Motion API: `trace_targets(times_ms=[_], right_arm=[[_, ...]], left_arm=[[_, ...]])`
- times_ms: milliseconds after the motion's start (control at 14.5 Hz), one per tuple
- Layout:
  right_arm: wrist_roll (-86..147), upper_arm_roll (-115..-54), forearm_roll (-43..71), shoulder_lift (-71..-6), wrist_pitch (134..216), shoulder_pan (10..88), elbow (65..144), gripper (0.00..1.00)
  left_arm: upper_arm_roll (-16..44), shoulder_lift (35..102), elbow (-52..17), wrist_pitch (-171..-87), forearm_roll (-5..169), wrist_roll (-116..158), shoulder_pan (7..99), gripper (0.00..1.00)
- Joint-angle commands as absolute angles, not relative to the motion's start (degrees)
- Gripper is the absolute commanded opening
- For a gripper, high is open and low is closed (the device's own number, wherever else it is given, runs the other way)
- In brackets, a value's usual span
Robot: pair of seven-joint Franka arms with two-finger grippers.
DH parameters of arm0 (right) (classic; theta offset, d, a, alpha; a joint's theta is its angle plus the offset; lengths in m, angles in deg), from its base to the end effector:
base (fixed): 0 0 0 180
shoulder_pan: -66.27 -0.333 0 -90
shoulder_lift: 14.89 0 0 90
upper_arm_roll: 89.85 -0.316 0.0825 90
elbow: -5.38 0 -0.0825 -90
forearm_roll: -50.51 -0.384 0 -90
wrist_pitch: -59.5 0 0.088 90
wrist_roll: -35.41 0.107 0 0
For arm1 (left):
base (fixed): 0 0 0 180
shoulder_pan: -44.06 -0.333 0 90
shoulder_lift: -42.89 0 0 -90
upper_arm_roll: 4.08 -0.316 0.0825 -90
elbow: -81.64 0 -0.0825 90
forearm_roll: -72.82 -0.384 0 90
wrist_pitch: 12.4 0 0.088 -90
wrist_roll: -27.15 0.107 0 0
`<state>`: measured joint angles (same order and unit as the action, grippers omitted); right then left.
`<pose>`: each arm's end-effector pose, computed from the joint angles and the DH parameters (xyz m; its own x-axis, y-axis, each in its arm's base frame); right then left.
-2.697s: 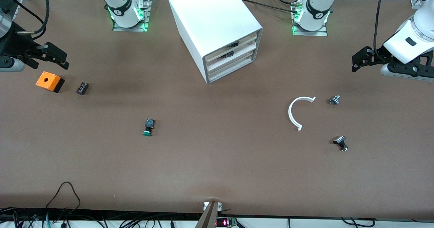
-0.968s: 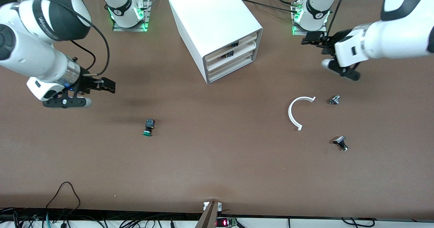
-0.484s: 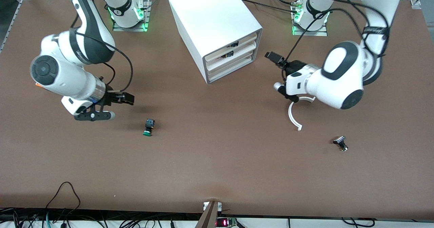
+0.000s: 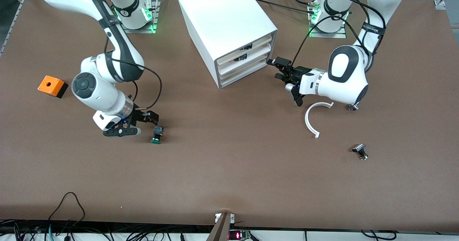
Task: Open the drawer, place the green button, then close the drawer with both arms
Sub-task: 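Grasp the green button with the right gripper while the left gripper grips the drawer, then pull the drawer open with the left gripper while the right gripper lifts the button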
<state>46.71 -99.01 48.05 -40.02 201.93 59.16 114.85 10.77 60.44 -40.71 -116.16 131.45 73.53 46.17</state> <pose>0.6183 0.1738 0.2824 0.9929 0.0274 0.1160 0.0418 -0.9915 -0.1233 0.4811 -0.2201 0.2669 0.8640 -0.5026 -0.0316 -0.1990 -0.3984 0.8954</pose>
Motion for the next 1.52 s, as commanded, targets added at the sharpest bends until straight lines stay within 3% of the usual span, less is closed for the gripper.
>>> trace_targets(times_ms=[0,553,691,761,830,899,968,1037,1314,1452], right_arm=[[47.80,-98.82,47.79,-41.68,213.28,58.27,120.33,1.00],[47.01,-98.55,50.60,-48.64,217.08,58.80,118.67,1.00],[47.10,-98.47,50.60,-49.52,217.61,58.71,117.97,0.95],[47.01,-98.47,50.60,-49.61,217.61,58.71,117.97,0.86],[47.01,-98.55,50.60,-49.52,217.61,58.62,117.88,0.68],[46.83,-98.47,50.77,-49.52,217.61,58.27,117.88,0.36],[46.83,-98.55,50.78,-49.43,217.61,58.27,117.79,0.13],[46.83,-98.55,50.78,-49.43,217.61,58.27,117.53,0.03],[47.27,-98.55,50.69,-49.43,217.17,58.27,117.18,0.00],[47.27,-98.47,50.69,-49.43,216.47,58.36,116.82,0.00]], left_arm=[[11.47,57.30,-48.61,-119.63,139.51,84.70,45.82,0.99],[12.43,67.58,-48.62,-117.34,143.21,87.35,44.50,0.96],[13.05,71.88,-48.53,-119.61,145.14,91.19,44.67,0.94],[14.27,73.29,-48.53,-121.89,147.50,94.96,45.29,0.90],[14.72,74.61,-48.62,-122.52,149.18,97.52,45.55,0.87],[14.81,75.75,-48.62,-122.53,149.89,99.03,45.47,0.87],[14.99,76.03,-48.62,-122.53,150.25,99.39,45.55,0.81],[15.60,76.29,-48.62,-122.53,151.64,99.40,45.64,0.79],[18.58,78.66,-48.71,-122.70,156.65,99.66,45.82,0.64],[18.86,79.46,-48.71,-122.79,157.10,101.50,46.69,0.25]])
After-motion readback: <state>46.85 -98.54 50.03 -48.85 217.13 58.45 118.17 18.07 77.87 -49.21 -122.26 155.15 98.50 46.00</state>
